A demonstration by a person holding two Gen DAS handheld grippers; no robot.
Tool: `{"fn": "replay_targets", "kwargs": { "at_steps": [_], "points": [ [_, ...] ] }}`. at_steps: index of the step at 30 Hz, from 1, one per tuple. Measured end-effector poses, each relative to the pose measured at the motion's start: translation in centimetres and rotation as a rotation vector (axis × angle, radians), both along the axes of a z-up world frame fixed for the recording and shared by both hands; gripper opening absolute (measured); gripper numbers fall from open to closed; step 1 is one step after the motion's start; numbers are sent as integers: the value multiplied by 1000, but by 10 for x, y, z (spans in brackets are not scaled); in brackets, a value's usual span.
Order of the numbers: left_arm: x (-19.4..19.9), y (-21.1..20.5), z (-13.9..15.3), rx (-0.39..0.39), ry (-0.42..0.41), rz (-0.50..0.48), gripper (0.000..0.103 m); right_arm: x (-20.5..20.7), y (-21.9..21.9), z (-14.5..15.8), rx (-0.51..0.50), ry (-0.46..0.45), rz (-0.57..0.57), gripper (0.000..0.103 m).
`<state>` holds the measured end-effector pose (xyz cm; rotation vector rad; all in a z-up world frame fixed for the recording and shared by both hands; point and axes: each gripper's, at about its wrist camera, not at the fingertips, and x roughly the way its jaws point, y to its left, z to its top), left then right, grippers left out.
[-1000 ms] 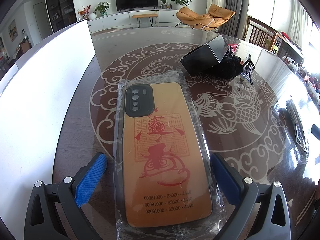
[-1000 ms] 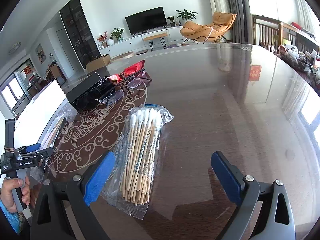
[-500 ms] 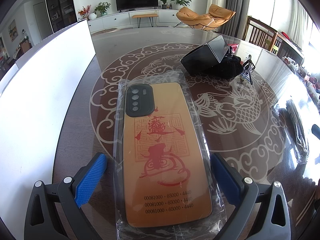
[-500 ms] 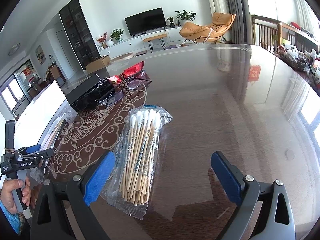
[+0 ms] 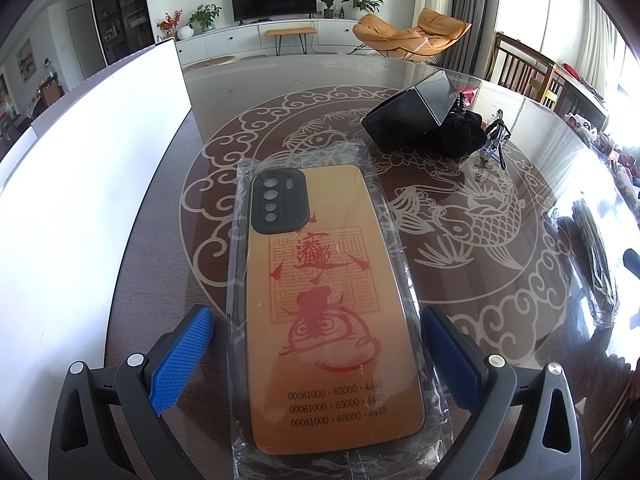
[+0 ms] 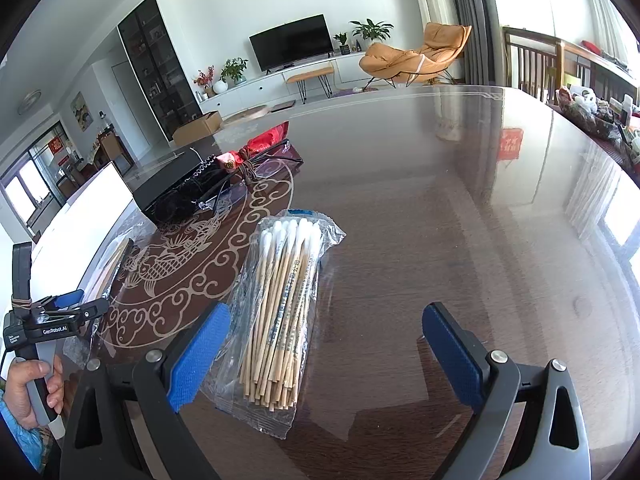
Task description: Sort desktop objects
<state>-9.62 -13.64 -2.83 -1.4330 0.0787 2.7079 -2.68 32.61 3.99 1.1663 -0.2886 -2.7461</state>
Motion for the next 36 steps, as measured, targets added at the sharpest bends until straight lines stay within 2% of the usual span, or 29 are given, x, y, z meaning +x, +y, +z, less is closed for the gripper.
{"fn": "replay_targets", "kwargs": {
  "at_steps": [36],
  "points": [
    [-1, -1, -1, 1, 0, 3, 103, -1, -2, -3, -19, -7, 2, 97]
  ]
}}
